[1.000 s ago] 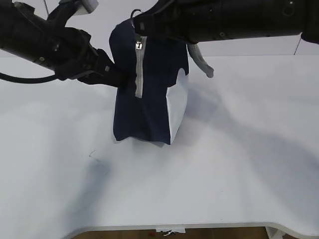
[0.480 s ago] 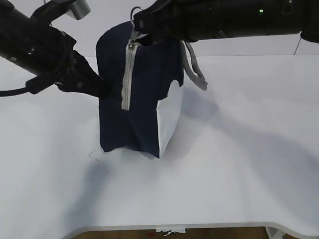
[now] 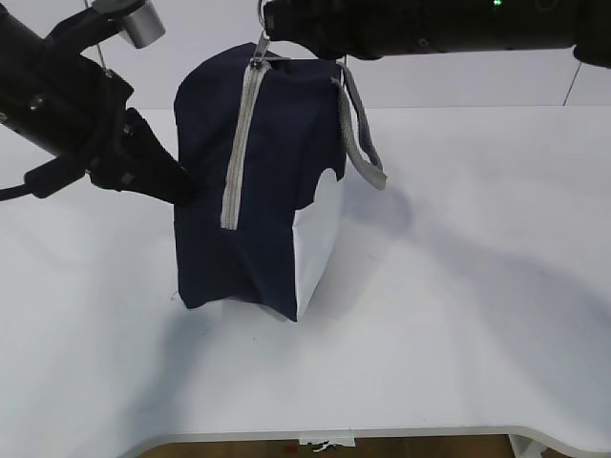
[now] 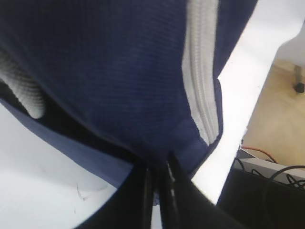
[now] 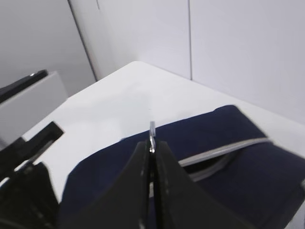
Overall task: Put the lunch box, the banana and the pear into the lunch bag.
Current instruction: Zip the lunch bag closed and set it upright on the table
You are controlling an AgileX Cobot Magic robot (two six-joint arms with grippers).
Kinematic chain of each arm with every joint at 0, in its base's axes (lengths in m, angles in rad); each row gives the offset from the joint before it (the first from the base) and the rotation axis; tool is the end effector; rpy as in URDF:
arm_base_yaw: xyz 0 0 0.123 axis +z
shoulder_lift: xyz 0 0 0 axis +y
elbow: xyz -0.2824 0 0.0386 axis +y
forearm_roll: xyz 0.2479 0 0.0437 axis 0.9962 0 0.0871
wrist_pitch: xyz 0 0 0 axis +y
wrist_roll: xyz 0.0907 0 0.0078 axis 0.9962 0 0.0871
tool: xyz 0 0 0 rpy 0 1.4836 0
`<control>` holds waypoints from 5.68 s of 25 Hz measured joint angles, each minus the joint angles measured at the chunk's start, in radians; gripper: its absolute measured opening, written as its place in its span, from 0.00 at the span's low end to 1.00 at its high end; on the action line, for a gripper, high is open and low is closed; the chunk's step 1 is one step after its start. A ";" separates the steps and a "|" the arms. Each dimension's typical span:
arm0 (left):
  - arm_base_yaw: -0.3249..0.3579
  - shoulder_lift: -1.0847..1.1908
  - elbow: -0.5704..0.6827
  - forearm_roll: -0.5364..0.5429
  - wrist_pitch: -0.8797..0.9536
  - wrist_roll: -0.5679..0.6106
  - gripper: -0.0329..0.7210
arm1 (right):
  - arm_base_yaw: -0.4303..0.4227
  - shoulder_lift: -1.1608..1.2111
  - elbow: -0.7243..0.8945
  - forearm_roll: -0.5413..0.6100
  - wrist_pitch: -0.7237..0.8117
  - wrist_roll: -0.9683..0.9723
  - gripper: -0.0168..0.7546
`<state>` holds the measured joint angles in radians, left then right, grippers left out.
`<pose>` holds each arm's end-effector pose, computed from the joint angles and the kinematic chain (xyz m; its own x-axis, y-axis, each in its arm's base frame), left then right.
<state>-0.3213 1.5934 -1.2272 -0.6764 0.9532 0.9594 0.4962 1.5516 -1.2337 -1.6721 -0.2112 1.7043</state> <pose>0.2953 -0.1473 0.2863 -0.4926 0.6177 -0.6131 0.8468 0.5028 -0.1738 0.3151 0.1920 0.3479 -0.2387 -0.0960 -0.9663 -0.6364 0.7671 0.0810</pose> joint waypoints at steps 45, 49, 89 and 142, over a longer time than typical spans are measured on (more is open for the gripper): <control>0.004 -0.087 0.000 0.215 0.131 -0.138 0.03 | -0.073 0.198 -0.084 -0.150 0.328 0.001 0.01; 0.024 -0.087 0.000 0.215 0.130 -0.141 0.03 | -0.086 0.203 -0.087 -0.150 0.309 0.001 0.01; 0.040 0.058 -0.275 -0.016 0.117 -0.432 0.55 | -0.099 0.227 -0.099 -0.164 0.018 0.135 0.01; 0.040 0.161 -0.370 0.033 0.233 -0.250 0.04 | -0.097 0.283 -0.217 -0.174 -0.003 0.358 0.01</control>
<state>-0.2813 1.7540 -1.5968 -0.6436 1.1865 0.7091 0.3993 1.8345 -1.4506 -1.8464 -0.2143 2.0624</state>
